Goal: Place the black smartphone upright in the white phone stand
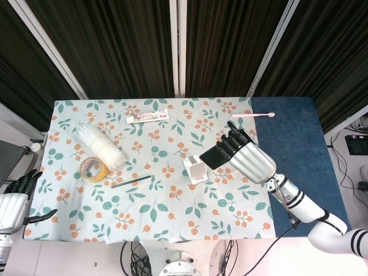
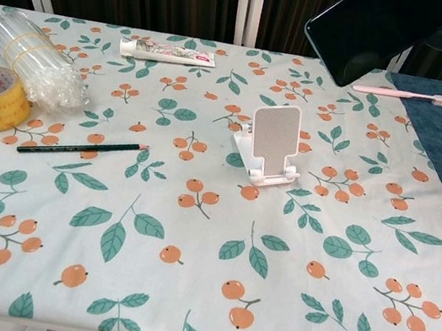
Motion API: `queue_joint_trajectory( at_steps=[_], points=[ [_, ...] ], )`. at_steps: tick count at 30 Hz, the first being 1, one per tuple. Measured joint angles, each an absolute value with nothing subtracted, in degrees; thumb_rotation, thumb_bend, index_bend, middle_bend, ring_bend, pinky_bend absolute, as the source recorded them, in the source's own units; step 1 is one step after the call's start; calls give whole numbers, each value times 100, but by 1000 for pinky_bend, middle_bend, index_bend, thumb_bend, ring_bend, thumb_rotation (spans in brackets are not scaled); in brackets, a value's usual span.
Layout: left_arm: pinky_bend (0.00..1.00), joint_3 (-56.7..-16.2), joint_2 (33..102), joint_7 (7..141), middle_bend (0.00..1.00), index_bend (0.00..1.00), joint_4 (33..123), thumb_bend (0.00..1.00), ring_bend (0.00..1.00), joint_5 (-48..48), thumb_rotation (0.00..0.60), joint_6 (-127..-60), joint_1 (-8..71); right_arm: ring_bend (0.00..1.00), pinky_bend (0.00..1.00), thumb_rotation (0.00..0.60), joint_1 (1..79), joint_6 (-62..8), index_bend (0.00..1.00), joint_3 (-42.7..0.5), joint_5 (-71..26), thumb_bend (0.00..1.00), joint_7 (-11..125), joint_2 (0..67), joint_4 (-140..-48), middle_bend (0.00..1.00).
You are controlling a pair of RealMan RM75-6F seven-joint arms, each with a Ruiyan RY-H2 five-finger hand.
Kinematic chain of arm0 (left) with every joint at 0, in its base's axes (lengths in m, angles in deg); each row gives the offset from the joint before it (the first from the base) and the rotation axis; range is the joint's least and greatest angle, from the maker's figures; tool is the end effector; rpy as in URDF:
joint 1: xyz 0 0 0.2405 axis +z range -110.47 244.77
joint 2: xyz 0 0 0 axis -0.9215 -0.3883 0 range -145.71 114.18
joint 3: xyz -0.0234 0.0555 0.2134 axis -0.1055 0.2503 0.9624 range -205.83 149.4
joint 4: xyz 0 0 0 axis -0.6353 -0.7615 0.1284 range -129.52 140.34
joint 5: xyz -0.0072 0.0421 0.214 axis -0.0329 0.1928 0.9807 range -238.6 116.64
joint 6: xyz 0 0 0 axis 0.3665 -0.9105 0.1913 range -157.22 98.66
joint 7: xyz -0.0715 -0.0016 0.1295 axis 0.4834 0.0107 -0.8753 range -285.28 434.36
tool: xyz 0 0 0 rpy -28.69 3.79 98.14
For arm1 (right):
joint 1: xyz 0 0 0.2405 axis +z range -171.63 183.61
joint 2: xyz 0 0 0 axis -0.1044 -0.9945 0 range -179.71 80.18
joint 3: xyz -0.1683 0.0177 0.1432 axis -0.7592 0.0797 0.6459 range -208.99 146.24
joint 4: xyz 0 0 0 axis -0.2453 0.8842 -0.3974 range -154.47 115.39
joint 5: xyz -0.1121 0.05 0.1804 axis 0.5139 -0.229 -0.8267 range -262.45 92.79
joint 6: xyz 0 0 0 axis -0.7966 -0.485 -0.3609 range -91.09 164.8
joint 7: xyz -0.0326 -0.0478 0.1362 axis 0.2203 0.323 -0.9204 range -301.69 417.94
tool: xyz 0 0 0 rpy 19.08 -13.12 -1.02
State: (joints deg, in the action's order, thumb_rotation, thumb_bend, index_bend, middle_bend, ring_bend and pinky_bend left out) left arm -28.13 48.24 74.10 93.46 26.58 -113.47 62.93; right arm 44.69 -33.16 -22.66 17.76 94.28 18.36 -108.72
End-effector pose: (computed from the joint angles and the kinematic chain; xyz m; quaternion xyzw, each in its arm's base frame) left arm -0.3026 0.1694 0.1344 -0.6264 -0.3782 -0.3452 0.5877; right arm -0.1035 -0.3070 0.0854 0.7862 0.1131 0.3664 0.4847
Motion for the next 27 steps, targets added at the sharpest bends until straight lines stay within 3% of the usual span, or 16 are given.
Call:
queue_joint_trajectory(
  at_steps=[12, 27],
  points=[
    [217, -2819, 4832, 7415, 56, 89, 9331, 60, 130, 2647, 363, -11359, 6300, 358, 0, 600, 5519, -2679, 548, -2420, 3267, 278, 9967, 1519, -10124, 402],
    [216, -2807, 4847, 7441, 56, 89, 9285, 61, 130, 2645, 362, -11388, 6333, 332, 0, 600, 6596, -2726, 488, -3021, 4530, 276, 8889, 1850, -8883, 347]
  ],
)
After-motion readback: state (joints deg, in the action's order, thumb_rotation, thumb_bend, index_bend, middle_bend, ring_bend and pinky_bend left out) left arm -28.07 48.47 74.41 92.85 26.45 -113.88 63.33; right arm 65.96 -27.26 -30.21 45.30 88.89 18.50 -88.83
